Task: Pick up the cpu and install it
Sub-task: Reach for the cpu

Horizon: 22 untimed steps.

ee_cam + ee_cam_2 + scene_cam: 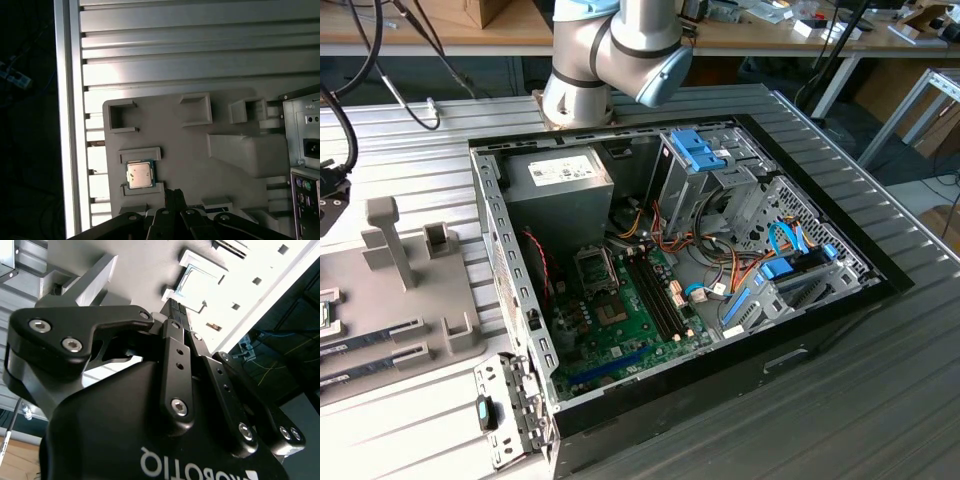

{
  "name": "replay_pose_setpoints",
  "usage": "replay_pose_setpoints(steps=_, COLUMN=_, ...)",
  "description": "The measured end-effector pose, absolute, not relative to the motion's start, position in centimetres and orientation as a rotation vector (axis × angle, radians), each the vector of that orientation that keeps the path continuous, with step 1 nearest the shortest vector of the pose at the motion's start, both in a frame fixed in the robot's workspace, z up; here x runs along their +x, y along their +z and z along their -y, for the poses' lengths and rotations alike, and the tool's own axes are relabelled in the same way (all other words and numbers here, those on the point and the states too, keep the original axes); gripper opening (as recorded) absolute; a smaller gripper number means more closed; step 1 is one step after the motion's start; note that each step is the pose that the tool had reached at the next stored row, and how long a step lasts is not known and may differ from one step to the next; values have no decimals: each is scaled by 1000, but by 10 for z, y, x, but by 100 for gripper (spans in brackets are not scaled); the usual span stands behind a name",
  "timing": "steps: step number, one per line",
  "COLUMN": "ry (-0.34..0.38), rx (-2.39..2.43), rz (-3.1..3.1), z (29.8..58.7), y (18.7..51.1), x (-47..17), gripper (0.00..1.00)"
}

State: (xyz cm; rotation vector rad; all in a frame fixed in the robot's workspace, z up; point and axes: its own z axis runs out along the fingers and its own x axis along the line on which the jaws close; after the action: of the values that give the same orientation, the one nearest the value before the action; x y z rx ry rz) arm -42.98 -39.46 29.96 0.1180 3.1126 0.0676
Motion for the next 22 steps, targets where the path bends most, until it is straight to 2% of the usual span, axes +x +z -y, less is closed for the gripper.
replay_pose_setpoints(steps=22, ry=68, rx=118, rz=-3112, z=395, y=284, x=-441, gripper=11)
